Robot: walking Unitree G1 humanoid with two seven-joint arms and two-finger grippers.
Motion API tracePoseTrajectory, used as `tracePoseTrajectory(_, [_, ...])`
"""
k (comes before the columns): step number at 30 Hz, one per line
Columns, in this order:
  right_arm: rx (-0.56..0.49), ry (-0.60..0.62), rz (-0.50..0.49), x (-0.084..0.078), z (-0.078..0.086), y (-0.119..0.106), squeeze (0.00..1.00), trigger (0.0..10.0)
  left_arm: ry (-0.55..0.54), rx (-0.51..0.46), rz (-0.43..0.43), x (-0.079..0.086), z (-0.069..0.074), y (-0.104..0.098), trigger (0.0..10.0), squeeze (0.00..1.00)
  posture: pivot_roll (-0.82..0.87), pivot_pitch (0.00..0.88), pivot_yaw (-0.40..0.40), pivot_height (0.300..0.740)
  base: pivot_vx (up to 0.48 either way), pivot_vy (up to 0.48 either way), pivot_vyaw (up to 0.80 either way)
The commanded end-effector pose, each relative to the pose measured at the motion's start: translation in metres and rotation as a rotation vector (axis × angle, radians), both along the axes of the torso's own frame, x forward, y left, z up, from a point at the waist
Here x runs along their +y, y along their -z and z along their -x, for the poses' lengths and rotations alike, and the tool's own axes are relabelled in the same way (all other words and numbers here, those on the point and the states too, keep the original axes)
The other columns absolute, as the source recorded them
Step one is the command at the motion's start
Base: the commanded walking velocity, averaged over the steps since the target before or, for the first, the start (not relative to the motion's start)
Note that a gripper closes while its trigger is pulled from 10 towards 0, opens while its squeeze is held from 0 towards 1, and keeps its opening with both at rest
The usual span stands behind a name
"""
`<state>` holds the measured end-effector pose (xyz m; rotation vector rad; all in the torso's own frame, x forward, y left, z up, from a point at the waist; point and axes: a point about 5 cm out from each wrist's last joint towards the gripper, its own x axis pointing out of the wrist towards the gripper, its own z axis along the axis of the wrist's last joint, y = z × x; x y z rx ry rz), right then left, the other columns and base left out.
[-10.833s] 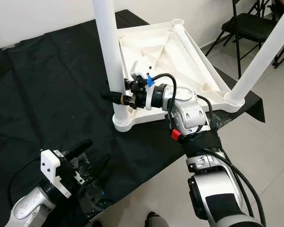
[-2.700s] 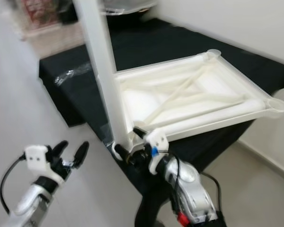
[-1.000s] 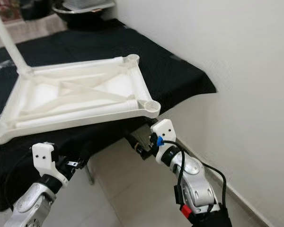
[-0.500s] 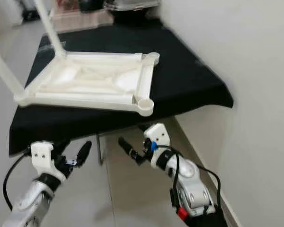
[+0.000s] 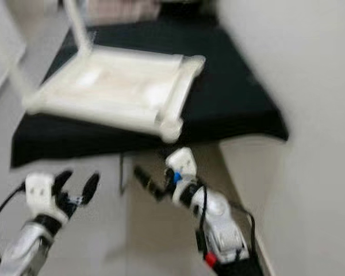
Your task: Building children table
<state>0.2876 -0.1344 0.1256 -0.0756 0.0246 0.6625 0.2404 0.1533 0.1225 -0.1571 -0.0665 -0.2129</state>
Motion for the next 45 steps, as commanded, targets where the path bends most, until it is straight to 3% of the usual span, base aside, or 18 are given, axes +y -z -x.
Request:
tracePoseTrajectory(1, [-0.027, -0.035, -0.06, 0.011, -0.001, -0.007, 0.0, 10.0, -0.031, 0.011, -0.024, 0.011, 0.002, 0.002, 10.0, 0.0, -0.01, 0.155, 0.028, 0.74, 0.469, 0.0, 0.0])
tracePoseTrajectory(14, [-0.026, -0.107, -0.075, 0.008, 0.0, -0.014, 0.0, 10.0, -0.002, -0.015, -0.063, 0.008, -0.001, -0.002, 10.0, 0.0, -0.01, 0.143, 0.03, 0.74, 0.374, 0.0, 0.0])
tracePoseTrajectory(21, [-0.027, -0.166, -0.097, -0.011, -0.012, -0.05, 0.0, 10.0, -0.001, -0.004, -0.107, 0.006, 0.0, -0.001, 10.0, 0.0, -0.01, 0.146, 0.036, 0.74, 0.0, 0.0, 0.0])
tracePoseTrajectory(22, [-0.021, -0.246, -0.028, -0.015, -0.007, -0.061, 0.0, 10.0, 0.006, -0.019, -0.122, 0.006, 0.001, -0.003, 10.0, 0.0, -0.01, 0.149, 0.036, 0.74, 0.0, 0.0, 0.0])
tracePoseTrajectory(23, [-0.021, -0.246, -0.028, -0.015, -0.007, -0.061, 0.0, 10.0, 0.006, -0.019, -0.122, 0.006, 0.001, -0.003, 10.0, 0.0, -0.01, 0.149, 0.036, 0.74, 0.0, 0.0, 0.0])
tracePoseTrajectory(25, [0.064, -0.33, 0.012, -0.019, 0.001, -0.066, 0.0, 10.0, 0.021, -0.046, -0.129, 0.004, 0.003, -0.006, 10.0, 0.0, -0.01, 0.151, 0.037, 0.74, 0.0, 0.0, 0.0])
tracePoseTrajectory(29, [0.13, -0.452, 0.071, -0.031, 0.012, -0.082, 0.0, 10.0, 0.102, -0.097, -0.133, 0.0, 0.012, -0.013, 10.0, 0.0, -0.02, 0.157, 0.038, 0.74, 0.0, 0.0, 0.0])
tracePoseTrajectory(34, [0.323, -0.572, 0.24, -0.044, 0.026, -0.081, 0.0, 10.0, 0.221, -0.101, -0.232, -0.002, 0.027, -0.012, 10.0, 0.0, -0.02, 0.157, 0.039, 0.74, 0.0, 0.0, 0.0])
tracePoseTrajectory(39, [0.45, -0.556, 0.31, -0.04, 0.027, -0.065, 0.0, 10.0, 0.29, -0.048, -0.286, -0.014, 0.042, 0.003, 10.0, 0.0, -0.02, 0.142, 0.039, 0.74, 0.0, 0.0, 0.0])
tracePoseTrajectory(45, [0.441, -0.448, 0.273, -0.03, 0.014, -0.055, 0.0, 10.0, 0.24, -0.058, -0.271, -0.018, 0.046, 0.006, 10.0, 0.0, -0.02, 0.129, 0.029, 0.74, 0.0, 0.0, 0.0])
